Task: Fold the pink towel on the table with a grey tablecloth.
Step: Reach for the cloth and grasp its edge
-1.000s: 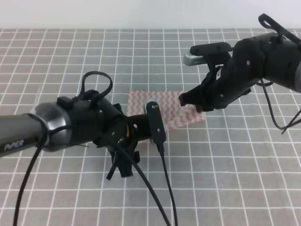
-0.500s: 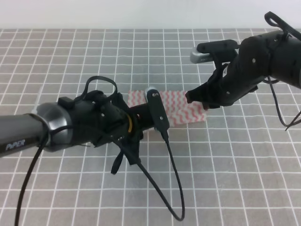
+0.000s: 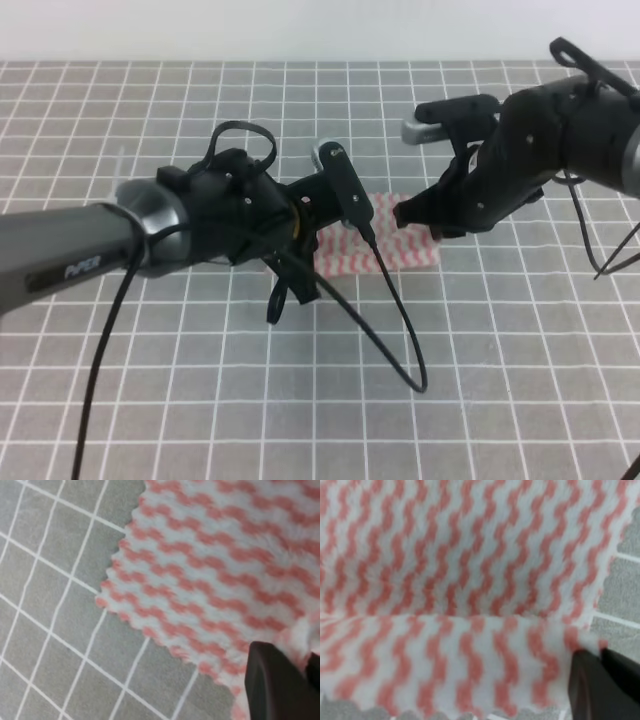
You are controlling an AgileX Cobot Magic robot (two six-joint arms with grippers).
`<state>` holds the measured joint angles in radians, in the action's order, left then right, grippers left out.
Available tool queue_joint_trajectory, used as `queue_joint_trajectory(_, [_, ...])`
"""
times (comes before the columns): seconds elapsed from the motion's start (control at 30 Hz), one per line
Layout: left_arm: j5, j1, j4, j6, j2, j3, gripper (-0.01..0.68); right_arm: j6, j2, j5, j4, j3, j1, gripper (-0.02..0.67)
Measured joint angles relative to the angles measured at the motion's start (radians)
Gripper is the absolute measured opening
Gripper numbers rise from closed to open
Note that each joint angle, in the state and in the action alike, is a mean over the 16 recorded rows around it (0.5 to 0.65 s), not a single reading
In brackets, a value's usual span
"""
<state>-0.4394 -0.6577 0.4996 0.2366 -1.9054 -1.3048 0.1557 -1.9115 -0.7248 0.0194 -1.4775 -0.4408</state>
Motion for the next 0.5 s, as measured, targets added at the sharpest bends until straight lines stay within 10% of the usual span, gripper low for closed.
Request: queue_joint_trajectory(0.5, [0.019, 0.055, -0.012, 0.004, -0.075, -0.094, 0.000, 0.000, -0.046, 0.042, -0.012, -0.027, 0.000, -0.015])
